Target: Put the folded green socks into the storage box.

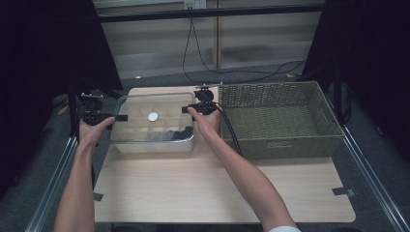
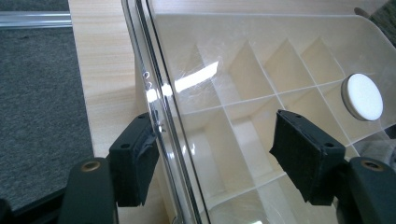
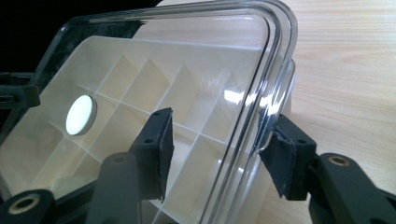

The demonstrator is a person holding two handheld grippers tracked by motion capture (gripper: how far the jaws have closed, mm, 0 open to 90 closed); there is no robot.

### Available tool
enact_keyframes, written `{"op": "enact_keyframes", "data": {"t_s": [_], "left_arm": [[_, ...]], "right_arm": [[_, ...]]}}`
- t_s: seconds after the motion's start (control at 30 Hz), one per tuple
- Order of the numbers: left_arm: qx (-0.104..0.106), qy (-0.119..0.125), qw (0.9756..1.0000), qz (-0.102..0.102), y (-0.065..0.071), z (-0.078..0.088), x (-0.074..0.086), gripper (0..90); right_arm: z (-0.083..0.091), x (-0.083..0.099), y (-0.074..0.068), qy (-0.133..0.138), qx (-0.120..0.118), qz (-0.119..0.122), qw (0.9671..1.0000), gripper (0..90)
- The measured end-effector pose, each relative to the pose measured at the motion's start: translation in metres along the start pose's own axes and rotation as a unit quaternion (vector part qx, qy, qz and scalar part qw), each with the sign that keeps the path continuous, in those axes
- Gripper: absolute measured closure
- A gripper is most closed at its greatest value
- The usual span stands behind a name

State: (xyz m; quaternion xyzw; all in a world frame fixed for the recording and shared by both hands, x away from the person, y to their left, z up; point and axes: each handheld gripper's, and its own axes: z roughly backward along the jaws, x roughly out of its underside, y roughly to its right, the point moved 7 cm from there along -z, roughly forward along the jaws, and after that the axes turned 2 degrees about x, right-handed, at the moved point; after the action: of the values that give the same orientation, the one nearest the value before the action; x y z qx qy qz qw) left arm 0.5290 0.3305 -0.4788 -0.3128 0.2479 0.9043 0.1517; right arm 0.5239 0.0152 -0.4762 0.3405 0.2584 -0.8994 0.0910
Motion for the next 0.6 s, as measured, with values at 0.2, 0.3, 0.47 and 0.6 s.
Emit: {"op": "enact_keyframes", "data": {"t_s": [0.2,0.3,0.47,0.6], "left_arm": [[-0.002,-0.002,1.0000,0.006,-0.0015,-0.0048,0.0013,30.4],[-0.003,-0.006,1.0000,0.002,-0.0020,-0.0049,0.0022,30.3],[-0.006,-0.008,0.9999,0.002,-0.0023,-0.0077,0.0031,29.9],[-0.001,-0.010,0.9999,0.007,-0.0022,-0.0103,0.0045,29.1]], "right_arm": [[-0.0008,0.0001,0.0007,0.001,0.014,0.007,0.9999,44.3],[-0.0008,0.0009,0.0003,0.001,0.019,0.010,0.9998,43.2],[-0.0025,0.0042,0.0016,-0.004,0.028,0.010,0.9995,41.2],[-0.0049,0.0077,0.0043,-0.010,0.037,0.011,0.9992,39.6]]}}
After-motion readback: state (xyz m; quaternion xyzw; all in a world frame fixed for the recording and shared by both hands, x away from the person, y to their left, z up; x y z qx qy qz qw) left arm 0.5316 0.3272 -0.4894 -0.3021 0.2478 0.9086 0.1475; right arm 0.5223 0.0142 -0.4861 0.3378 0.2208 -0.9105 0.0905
